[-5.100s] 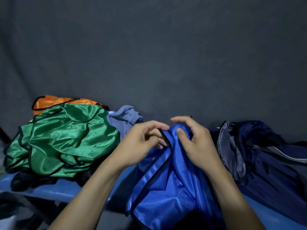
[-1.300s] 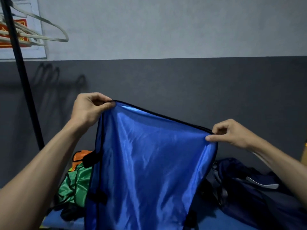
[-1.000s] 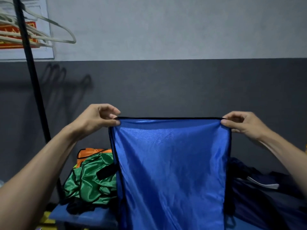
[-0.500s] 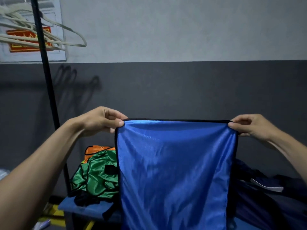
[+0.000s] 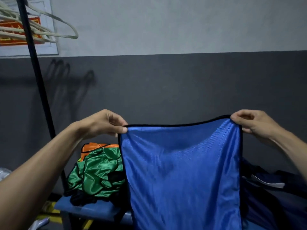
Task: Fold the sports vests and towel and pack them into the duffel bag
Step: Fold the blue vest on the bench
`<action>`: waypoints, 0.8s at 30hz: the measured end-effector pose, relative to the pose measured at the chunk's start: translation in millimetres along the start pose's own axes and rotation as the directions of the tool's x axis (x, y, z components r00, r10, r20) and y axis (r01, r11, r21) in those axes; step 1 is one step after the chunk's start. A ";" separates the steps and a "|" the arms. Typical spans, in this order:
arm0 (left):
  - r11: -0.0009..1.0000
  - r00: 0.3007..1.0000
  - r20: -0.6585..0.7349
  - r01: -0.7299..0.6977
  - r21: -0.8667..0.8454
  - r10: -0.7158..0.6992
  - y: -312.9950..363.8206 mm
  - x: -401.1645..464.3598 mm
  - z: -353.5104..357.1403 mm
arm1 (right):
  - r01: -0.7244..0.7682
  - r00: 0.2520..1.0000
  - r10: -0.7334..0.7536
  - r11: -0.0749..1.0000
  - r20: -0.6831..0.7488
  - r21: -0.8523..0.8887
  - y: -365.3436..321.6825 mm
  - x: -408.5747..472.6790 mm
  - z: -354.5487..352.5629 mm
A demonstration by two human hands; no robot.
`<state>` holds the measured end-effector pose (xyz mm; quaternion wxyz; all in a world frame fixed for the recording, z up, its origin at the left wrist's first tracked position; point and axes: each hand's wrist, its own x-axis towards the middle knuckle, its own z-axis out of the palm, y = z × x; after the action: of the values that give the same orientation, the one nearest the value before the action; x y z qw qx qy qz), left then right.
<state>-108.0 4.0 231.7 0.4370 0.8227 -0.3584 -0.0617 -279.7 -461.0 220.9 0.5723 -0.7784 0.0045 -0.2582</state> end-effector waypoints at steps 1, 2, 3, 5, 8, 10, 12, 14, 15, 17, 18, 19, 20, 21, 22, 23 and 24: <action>0.998 1.000 0.025 0.012 -0.060 -0.010 -3.4 3.4 0.8 | 0.002 1.000 -0.002 1.000 -0.005 -0.005 2.9 2.7 -1.2; 0.993 0.999 0.042 0.021 -0.118 -0.016 -5.8 6.7 2.2 | 0.000 1.000 0.000 1.000 -0.012 -0.010 5.2 4.6 -1.2; 0.986 0.998 0.054 0.028 -0.165 -0.020 -7.5 10.1 3.7 | -0.008 1.000 0.008 1.000 -0.029 -0.014 8.0 6.3 -0.8; 0.979 1.000 0.026 0.021 -0.203 -0.016 -8.2 15.8 6.8 | -0.013 0.999 0.013 1.000 -0.048 -0.017 12.5 8.9 0.8; 0.994 0.990 -0.142 -0.030 -0.102 0.015 -8.4 23.8 11.5 | -0.022 0.998 0.020 0.999 -0.064 -0.041 17.7 13.2 3.0; 0.999 0.969 -0.244 -0.040 -0.001 0.038 -10.1 28.9 14.1 | -0.033 0.998 0.029 0.996 -0.052 -0.077 20.0 15.1 4.3; 0.992 0.959 -0.277 -0.030 0.126 0.064 -13.0 31.5 14.6 | -0.048 0.998 0.043 0.993 -0.053 -0.106 21.7 16.2 6.6; 0.974 0.955 -0.281 -0.028 0.224 0.092 -16.0 30.3 13.8 | -0.048 0.998 0.043 0.993 -0.053 -0.105 21.8 15.3 9.0; 0.963 0.951 -0.288 -0.033 0.267 0.113 -16.8 29.4 13.7 | -0.043 0.998 0.038 0.993 -0.049 -0.108 21.9 15.0 10.2; 0.942 0.938 -0.310 -0.043 0.333 0.152 -17.4 27.9 14.7 | -0.041 0.999 0.038 0.993 -0.036 -0.115 23.2 14.5 12.4; 0.939 0.935 -0.314 -0.050 0.341 0.164 -16.8 27.0 14.8 | -0.042 0.999 0.040 0.993 -0.020 -0.113 23.6 13.8 12.5; 0.942 0.939 -0.302 -0.059 0.330 0.165 -15.6 26.1 14.0 | -0.040 0.999 0.041 0.992 -0.002 -0.117 24.8 14.0 10.8; 0.956 0.952 -0.265 -0.074 0.282 0.151 -14.7 25.5 12.0 | -0.043 0.999 0.045 0.992 0.014 -0.115 25.4 14.2 7.6; 0.978 0.971 -0.206 -0.085 0.193 0.125 -13.2 24.3 8.4 | -0.047 0.998 0.051 0.994 0.043 -0.097 25.0 13.9 4.0; 0.992 0.985 -0.135 -0.093 0.086 0.104 -12.8 22.4 3.0 | -0.057 0.995 0.061 0.996 0.075 -0.066 24.7 14.1 -1.0; 0.996 0.994 -0.070 -0.089 -0.027 0.087 -13.0 20.6 -3.6 | -0.066 0.991 0.068 0.997 0.112 -0.027 23.8 14.2 -4.4; 0.989 0.997 -0.018 -0.080 -0.127 0.079 -13.4 19.3 -9.5 | -0.070 0.989 0.067 0.997 0.131 0.018 23.1 15.1 -5.8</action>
<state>-82.6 2.8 231.3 0.4931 0.7786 -0.3833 -0.0615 -262.3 -478.6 207.5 0.5884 -0.7866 -0.0090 -0.1868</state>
